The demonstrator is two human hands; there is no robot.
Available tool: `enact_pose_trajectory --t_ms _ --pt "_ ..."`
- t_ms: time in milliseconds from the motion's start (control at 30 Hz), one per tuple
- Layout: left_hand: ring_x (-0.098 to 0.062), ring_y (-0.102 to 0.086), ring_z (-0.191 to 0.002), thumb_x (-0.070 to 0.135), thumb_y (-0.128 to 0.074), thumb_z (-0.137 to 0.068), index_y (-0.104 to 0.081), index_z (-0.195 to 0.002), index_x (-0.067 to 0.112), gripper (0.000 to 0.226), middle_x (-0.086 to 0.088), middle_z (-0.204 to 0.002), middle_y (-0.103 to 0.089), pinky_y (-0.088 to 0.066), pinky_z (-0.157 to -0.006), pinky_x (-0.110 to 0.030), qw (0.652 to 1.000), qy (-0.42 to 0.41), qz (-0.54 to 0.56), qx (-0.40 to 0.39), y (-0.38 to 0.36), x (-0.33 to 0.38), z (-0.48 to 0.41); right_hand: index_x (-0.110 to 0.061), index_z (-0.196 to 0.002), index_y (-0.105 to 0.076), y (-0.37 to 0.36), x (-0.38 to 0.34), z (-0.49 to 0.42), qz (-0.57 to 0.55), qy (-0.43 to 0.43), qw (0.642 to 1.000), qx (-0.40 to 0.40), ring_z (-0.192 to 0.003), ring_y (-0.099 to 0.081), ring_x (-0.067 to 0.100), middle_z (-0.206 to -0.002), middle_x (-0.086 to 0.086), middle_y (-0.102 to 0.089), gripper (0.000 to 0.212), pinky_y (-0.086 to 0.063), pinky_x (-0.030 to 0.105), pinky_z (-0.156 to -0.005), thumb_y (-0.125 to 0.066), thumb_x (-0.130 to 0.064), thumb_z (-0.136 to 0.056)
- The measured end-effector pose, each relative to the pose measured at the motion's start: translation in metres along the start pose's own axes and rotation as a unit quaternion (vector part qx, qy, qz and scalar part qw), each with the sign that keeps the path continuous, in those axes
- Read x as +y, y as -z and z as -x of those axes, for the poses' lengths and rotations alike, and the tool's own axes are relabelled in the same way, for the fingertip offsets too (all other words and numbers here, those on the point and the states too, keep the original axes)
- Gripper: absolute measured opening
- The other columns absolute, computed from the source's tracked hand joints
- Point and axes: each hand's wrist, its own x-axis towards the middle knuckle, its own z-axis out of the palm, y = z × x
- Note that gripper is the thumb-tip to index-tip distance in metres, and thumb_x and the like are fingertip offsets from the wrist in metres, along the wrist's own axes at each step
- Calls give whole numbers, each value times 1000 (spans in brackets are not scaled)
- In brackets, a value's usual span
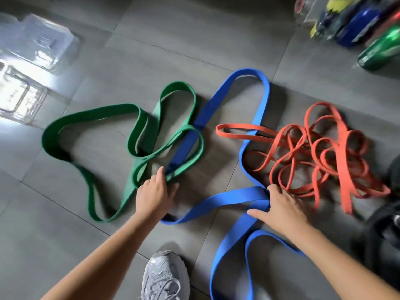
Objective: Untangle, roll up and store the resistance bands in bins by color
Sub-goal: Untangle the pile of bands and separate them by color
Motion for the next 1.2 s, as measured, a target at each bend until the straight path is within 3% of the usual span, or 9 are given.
enact_pose_trajectory --t_ms 133,300,433,533,667,767,933,1033,1200 --pt "-37 -61 -85 26 -45 -91 -59 -85 12 20 -16 -93 -66 -44 -66 -35 996 74 29 47 37 -20 -36 -17 -98 -37 0 -6 -5 7 -13 1000 -17 -109 -55 26 -111 5 -60 57 -39 33 -75 -59 -65 -77" --pt "-41 -59 -84 26 -41 -92 -63 -93 7 29 -24 -95 -63 -42 -66 -37 951 202 81 219 84 -90 -66 -18 -96 -34 3 -8 -3 8 -28 999 -21 -104 -59 27 -107 6 -62 48 -39 32 -69 -57 -58 -83" --pt "-42 -52 -102 32 -45 -86 -55 -119 17 38 -22 -119 -51 -45 -85 -47 962 222 52 148 88 -111 -71 -18 -95 -36 6 -12 -7 -3 -41 999 -29 -99 -60 30 -100 6 -60 42 -40 32 -67 -58 -52 -85" --pt "-40 -27 -133 25 -60 -84 -24 -145 13 72 -20 -148 -25 -20 -111 -48 975 150 34 159 70 -77 -58 -20 -91 -40 9 -14 -16 3 -45 999 -22 -98 -60 33 -103 8 -62 25 -39 33 -68 -58 -36 -87" --pt "-36 -33 -128 33 -67 -71 -56 -125 5 62 -19 -135 -47 -29 -107 -45 982 -106 -37 151 16 -38 -22 -20 -71 -39 13 -24 -23 -55 -39 998 -11 -82 -55 30 -80 1 -55 24 -38 31 -64 -55 -32 -84" --pt "-34 -30 -131 33 -88 -44 -66 -108 0 76 -22 -129 -55 -38 -101 -55 981 -140 -134 26 -14 -33 2 -20 -65 -39 13 -39 -22 -111 -16 993 -26 -79 -58 28 -68 -3 -51 32 -36 30 -60 -60 -39 -80" --pt "-37 -6 -143 55 -58 -80 -47 -137 14 71 -11 -150 -33 -10 -114 -50 991 -12 -130 13 2 -42 -16 -22 -71 -40 9 -69 -11 -174 21 979 -101 -72 -52 17 -73 -6 -52 33 -39 28 -57 -69 -37 -73" --pt "-37 -34 -130 67 -16 -81 -52 -127 12 80 -8 -137 -46 -29 -105 -46 998 30 -55 20 22 -46 -33 -23 -78 -43 7 -77 -12 -201 22 973 -114 -84 -56 18 -81 -7 -56 24 -46 32 -72 -66 -32 -76" --pt "-38 -46 -113 47 -36 -90 -56 -109 2 53 -20 -127 -51 -36 -91 -46 979 102 25 173 51 -58 -47 -23 -78 -41 7 -65 -11 -187 5 976 -109 -86 -54 20 -84 -5 -56 21 -42 29 -72 -60 -29 -81"
